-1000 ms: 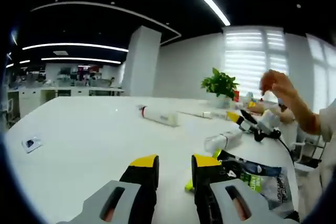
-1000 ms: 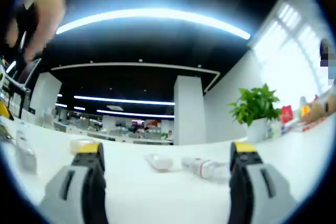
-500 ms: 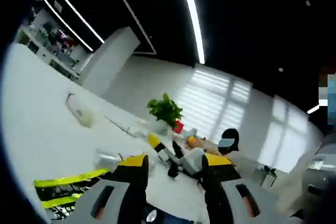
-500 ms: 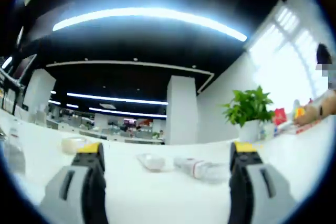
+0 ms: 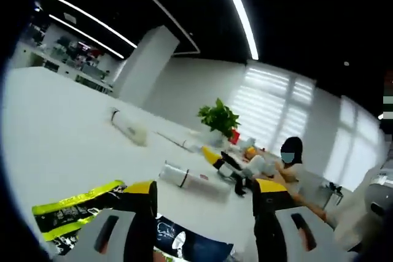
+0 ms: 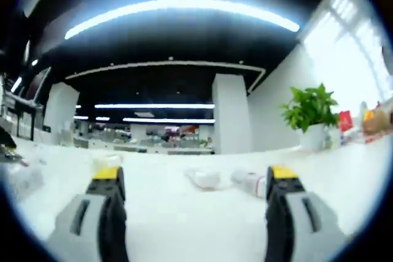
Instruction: Arrange the skincare products in the storage area until every visible bottle or jar stands upright without overlapping.
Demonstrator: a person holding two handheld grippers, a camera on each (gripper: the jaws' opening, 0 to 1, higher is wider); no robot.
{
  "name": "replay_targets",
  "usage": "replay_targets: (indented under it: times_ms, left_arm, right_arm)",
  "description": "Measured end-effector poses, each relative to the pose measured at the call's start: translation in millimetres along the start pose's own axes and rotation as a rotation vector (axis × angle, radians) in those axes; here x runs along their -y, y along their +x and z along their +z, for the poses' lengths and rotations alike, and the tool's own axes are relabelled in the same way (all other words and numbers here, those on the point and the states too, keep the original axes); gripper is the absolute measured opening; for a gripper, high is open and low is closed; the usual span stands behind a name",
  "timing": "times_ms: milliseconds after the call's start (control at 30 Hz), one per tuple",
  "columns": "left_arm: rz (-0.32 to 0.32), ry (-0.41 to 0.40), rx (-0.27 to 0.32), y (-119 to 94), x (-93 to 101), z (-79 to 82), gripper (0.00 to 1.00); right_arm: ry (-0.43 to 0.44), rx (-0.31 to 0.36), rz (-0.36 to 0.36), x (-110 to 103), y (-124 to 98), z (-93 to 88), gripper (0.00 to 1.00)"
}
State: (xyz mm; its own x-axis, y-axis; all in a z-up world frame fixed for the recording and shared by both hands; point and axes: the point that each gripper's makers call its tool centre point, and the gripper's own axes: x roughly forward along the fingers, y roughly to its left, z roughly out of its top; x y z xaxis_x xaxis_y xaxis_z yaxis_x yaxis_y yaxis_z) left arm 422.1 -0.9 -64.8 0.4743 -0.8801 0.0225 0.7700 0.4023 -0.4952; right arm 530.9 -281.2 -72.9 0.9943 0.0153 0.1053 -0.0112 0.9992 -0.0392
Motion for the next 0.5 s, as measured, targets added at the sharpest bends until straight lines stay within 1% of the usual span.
replay_targets:
  times_ms: [33, 67, 100, 133, 167, 200, 233, 267, 300, 333, 367, 400, 433, 467, 500]
  left_arm:
    - [-0.024, 0.017, 0.037, 0.4, 5.9, 7.0, 0.65]
    - [-0.051, 0.054, 0.091, 0.1, 13.3, 17.1, 0.65]
    - [-0.081, 0.079, 0.143, -0.6, 22.6, 27.2, 0.65]
    - [-0.124, 0.09, 0.194, -2.2, 34.6, 37.4, 0.67]
    - [-0.167, 0.092, 0.235, -3.0, 45.6, 45.7, 0.68]
    - [-0.234, 0.091, 0.316, -6.2, 63.7, 62.5, 0.69]
    - [-0.288, 0.081, 0.381, -9.4, 78.0, 75.3, 0.68]
    - [-0.345, 0.058, 0.43, -13.4, 91.5, 86.1, 0.66]
    - [-0.397, 0.032, 0.447, -15.8, 104.5, 92.0, 0.62]
    - [-0.443, 0.022, 0.437, -17.1, 116.1, 93.2, 0.53]
    - [-0.467, 0.024, 0.431, -17.9, 122.4, 93.8, 0.46]
    - [-0.518, 0.034, 0.487, -23.5, 136.7, 102.1, 0.4]
    - [-0.549, 0.043, 0.549, -30.3, 144.8, 110.6, 0.4]
    - [-0.565, 0.053, 0.625, -37.9, 151.5, 119.7, 0.42]
    - [-0.575, 0.067, 0.712, -47.9, 156.5, 130.2, 0.49]
  right_arm:
    - [0.027, 0.001, 0.013, -3.0, -3.5, 4.9, 0.76]
    - [0.076, 0.042, 0.019, -6.5, -7.7, 17.4, 0.67]
    - [0.131, 0.091, 0.06, -19.8, -13.5, 34.2, 0.57]
    - [0.201, 0.123, 0.072, -27.6, -20.2, 50.0, 0.43]
    - [0.213, 0.147, 0.126, -41.8, -26.7, 67.5, 0.33]
    - [0.236, 0.177, 0.204, -63.0, -34.4, 87.5, 0.25]
    - [0.29, 0.188, 0.247, -79.7, -42.5, 104.6, 0.15]
    - [0.3, 0.21, 0.304, -98.9, -50.1, 122.1, 0.1]
    - [0.325, 0.242, 0.374, -120.5, -59.3, 140.9, 0.06]
    - [0.365, 0.251, 0.436, -141.2, -67.2, 154.1, 0.06]
    - [0.407, 0.248, 0.484, -159.4, -74.5, 162.9, 0.07]
    - [0.432, 0.254, 0.527, -176.2, -79.5, 170.5, 0.09]
    - [0.449, 0.246, 0.573, -191.8, -84.5, 174.4, 0.09]
    - [0.445, 0.23, 0.612, -203.1, -88.0, 175.8, 0.09]
    - [0.421, 0.198, 0.662, -220.8, -92.4, 173.0, 0.07]
